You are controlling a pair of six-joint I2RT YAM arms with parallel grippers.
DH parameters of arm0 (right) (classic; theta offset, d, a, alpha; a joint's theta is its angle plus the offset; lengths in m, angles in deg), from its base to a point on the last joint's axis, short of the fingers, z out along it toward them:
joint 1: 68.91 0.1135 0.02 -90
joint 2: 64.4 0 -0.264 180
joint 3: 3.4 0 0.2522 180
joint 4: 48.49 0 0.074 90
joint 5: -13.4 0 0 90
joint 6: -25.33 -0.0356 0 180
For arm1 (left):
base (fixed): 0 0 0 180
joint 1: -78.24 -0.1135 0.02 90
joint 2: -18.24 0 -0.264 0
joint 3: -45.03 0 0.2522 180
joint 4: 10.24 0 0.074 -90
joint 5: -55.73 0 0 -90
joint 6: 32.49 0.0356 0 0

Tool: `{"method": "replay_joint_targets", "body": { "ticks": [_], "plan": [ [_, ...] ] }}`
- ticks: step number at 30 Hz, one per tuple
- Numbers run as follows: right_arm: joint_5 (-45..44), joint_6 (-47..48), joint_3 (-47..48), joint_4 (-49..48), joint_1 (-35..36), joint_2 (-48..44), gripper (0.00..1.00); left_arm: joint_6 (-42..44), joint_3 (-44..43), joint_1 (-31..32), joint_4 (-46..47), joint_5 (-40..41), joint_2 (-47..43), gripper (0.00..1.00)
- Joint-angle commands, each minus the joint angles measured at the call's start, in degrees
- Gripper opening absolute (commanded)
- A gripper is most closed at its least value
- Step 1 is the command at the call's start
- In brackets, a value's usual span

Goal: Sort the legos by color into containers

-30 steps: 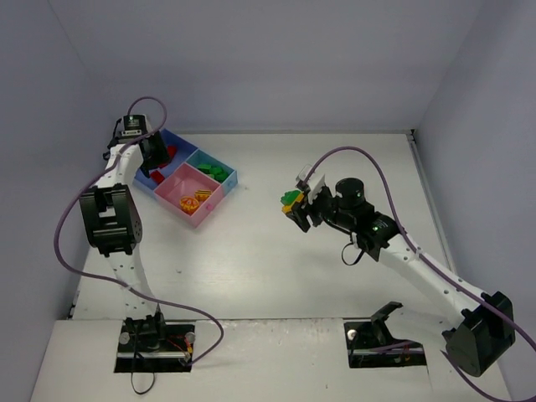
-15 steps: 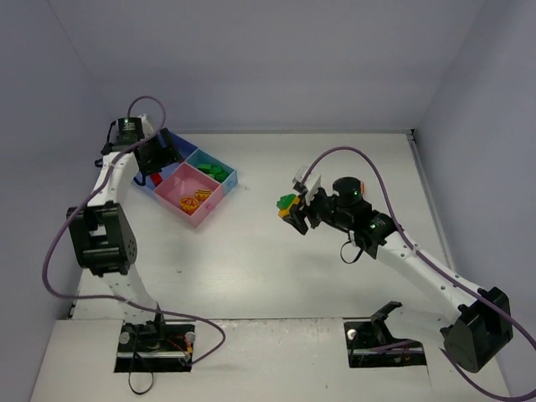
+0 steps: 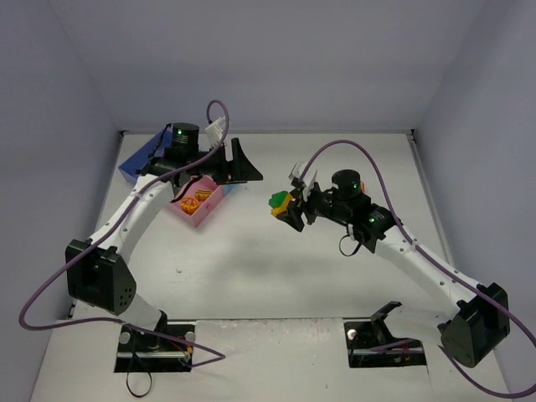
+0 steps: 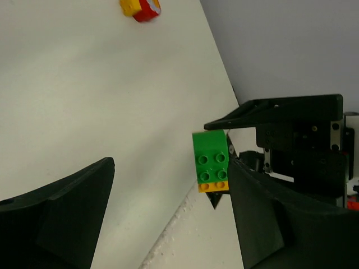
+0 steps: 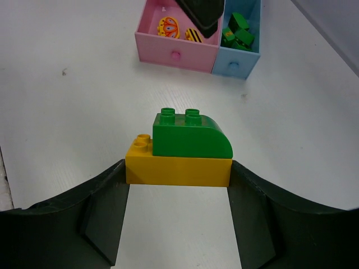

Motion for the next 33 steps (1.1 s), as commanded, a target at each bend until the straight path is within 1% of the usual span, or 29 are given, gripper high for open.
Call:
{"method": "replay_joint_targets", "body": {
  "ticks": [1, 5, 9, 14, 17, 18, 21, 24, 25, 27, 30, 33],
  "plan": [
    [3.1, 0.0, 3.1, -3.1, 0.6, -1.8, 0.02, -1.8, -0.7, 2.0, 2.7, -6.0, -1.1, 0.75],
    [3.2, -0.1, 2.7, -2.7, 0.7, -2.4, 0.02, 0.0, -0.7, 6.1, 1.2, -5.3, -0.7, 0.75],
    [3.1, -0.1, 2.3, -2.4, 0.8, -3.2, 0.02, 1.0, -0.9, 8.5, -1.1, -4.5, 0.1, 0.74],
    [2.5, -0.1, 1.7, -1.9, 1.0, -4.6, 0.02, 2.2, -1.9, 11.0, -4.4, -2.6, 1.4, 0.70],
    [2.5, -0.1, 1.3, -1.6, 1.1, -5.2, 0.02, 1.9, -1.7, 12.0, -4.3, -1.5, 1.6, 0.67],
    [2.5, -0.1, 1.2, -1.5, 1.1, -5.5, 0.02, 1.6, -1.7, 12.2, -3.8, -1.4, 1.4, 0.63],
    [2.7, -0.1, 0.9, -1.4, 1.4, -5.6, 0.02, 0.3, -1.5, 12.4, -2.1, -0.5, 1.0, 0.58],
    [2.5, -0.1, 0.4, -1.5, 1.7, -5.7, 0.02, -0.9, -1.2, 12.5, -0.4, -0.4, 0.8, 0.46],
    [2.3, -0.1, 0.2, -1.5, 1.7, -5.7, 0.02, -1.5, -1.1, 12.5, 0.0, -0.6, 0.6, 0.37],
    [2.0, -0.1, -0.3, -1.5, 1.8, -6.1, 0.02, -2.1, -0.6, 12.5, 1.4, -1.0, 0.3, 0.31],
    [1.7, -0.1, -0.9, -1.5, 1.9, -6.7, 0.02, -2.5, -0.2, 12.5, 2.1, -1.3, 0.1, 0.19],
    [1.2, 0.0, -1.7, -1.4, 1.9, -7.1, 0.02, -2.8, -0.5, 12.5, 2.3, -2.2, 0.0, 0.12]
  ]
}}
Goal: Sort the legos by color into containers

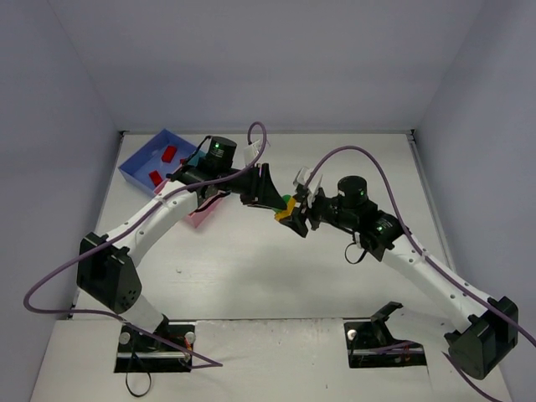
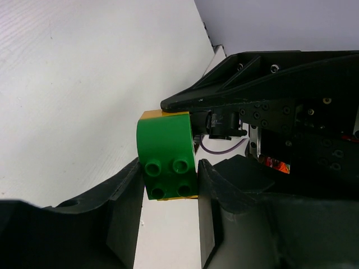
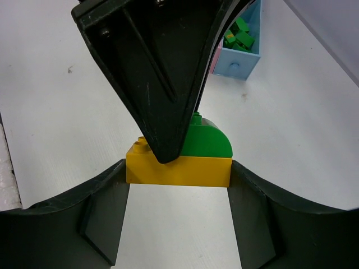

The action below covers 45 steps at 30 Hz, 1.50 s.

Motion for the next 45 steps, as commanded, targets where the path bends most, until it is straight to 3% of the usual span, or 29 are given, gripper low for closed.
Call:
{"method": "replay_joint_targets", "body": {
  "ticks": [1, 16, 30, 39, 45],
  "plan": [
    [1.8, -0.2, -0.6, -3.6, 0.8, -2.6, 0.02, 0.1, -0.9, -0.7, 5.2, 0.4, -2.5, 0.10],
    [-2.0, -1.2, -6.9, -2.9, 0.8, -5.6, 0.01, 1.1, -3.7, -5.2, 2.7, -1.9, -2.2, 0.07],
    [-7.5, -4.6, -5.8, -3.7, 0.7, -4.1, 0.00, 4.7, -3.1, -11.3, -0.2, 0.0, -3.8, 0.07],
    [-11.0, -7.0, -5.6, -3.7, 0.5, -2.7, 0.00, 16.4, -5.3, -16.3, -7.9, 18.4, -5.5, 0.07],
    [-11.3, -7.3, -4.6, -4.1, 0.4, -1.8, 0.00, 21.0, -7.2, -17.2, -5.7, 29.9, -1.7, 0.07]
  ]
}}
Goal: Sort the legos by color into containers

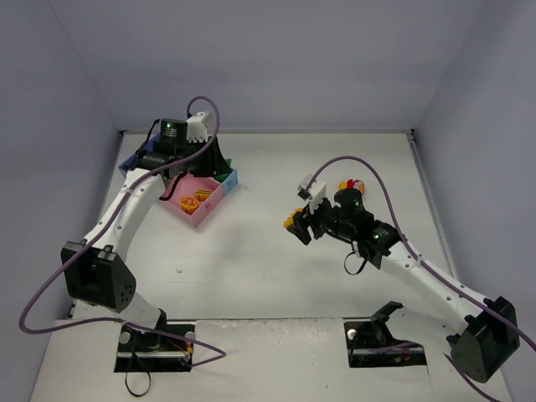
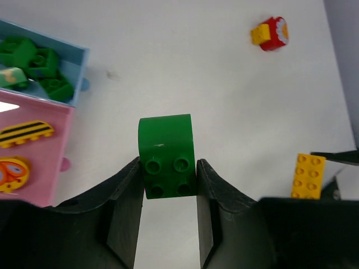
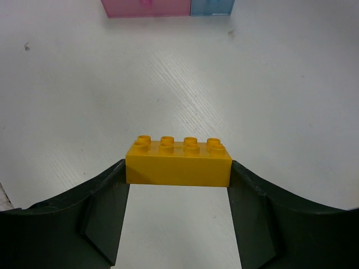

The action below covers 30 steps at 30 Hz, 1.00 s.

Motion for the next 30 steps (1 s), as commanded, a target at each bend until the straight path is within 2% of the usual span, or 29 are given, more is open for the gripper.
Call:
{"method": "replay_joint_targets", "body": {
  "ticks": [1, 9, 19, 22, 23, 25, 26, 30],
  "plan": [
    [-1.1, -0.9, 3.4, -4.3, 0.0, 0.6, 0.00, 5.0, -3.8, -0.9, 2.7, 9.2, 1.5, 0.07],
    [-1.8, -1.3, 3.6, -4.3, -0.1, 1.0, 0.00, 10.2, -11.8, -1.8, 4.7, 20.3, 14.4, 0.10],
    [-2.2, -2.4, 3.1, -4.3, -0.4, 1.0, 0.00, 4.4, -22.7, -4.5, 4.4, 28.8, 28.7, 0.17],
    [-2.3, -2.4, 3.5, -4.3, -0.3, 1.7, 0.00, 2.5, -24.8, -4.6, 4.1, 30.3, 30.8, 0.21],
    [-2.4, -2.4, 3.6, -4.3, -0.4, 1.8, 0.00, 2.2, -25.8, -4.7, 3.7, 30.3, 31.3, 0.26],
    [-2.5, -2.2, 3.9, -4.3, -0.4, 2.6, 0.00, 1.2, -26.7, -4.7, 2.8, 32.2, 32.4, 0.30],
    [-2.5, -2.1, 4.1, -4.3, -0.5, 2.7, 0.00, 0.8, -27.1, -4.8, 2.6, 33.6, 32.7, 0.36],
    [-2.4, -1.8, 4.7, -4.6, -0.5, 4.3, 0.00, -1.8, -27.5, -5.7, 2.0, 33.8, 33.3, 0.44]
  ]
}}
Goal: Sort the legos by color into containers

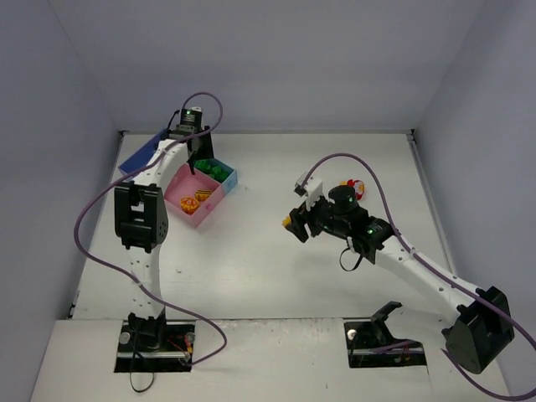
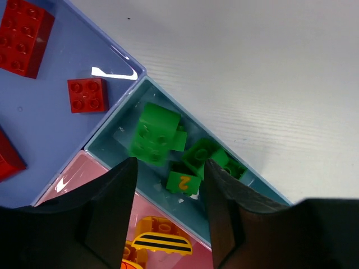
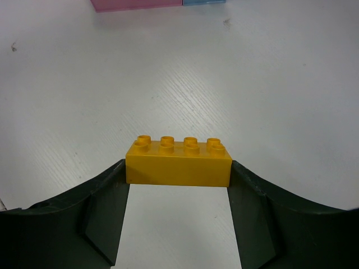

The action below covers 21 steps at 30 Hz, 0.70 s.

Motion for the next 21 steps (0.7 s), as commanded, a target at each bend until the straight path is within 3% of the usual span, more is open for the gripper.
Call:
{"method": "replay_joint_targets", "body": {
  "ticks": [1, 10, 15, 21],
  "plan": [
    [-0.5, 0.1, 3.6, -4.6, -0.4, 1.1, 0.00, -3.5, -3.4, -1.1, -0.1, 2.4, -1.7, 0.46],
    [3.1, 0.9, 7.3, -6.9, -0.5, 6.1, 0.00, -4.9, -1.3, -1.4, 1.1, -0.6, -5.6, 0.59],
    [8.7, 1.2, 14.8, -10.3, 0.0, 15.3, 0.00, -4.4, 2.9, -1.6, -0.2, -2.6, -15.5, 0.68],
    [14.0, 1.5, 27.9, -14.4, 2.1, 29.6, 0.00, -4.5, 15.8, -4.0, -2.1, -3.1, -32.6, 0.77]
  ]
}}
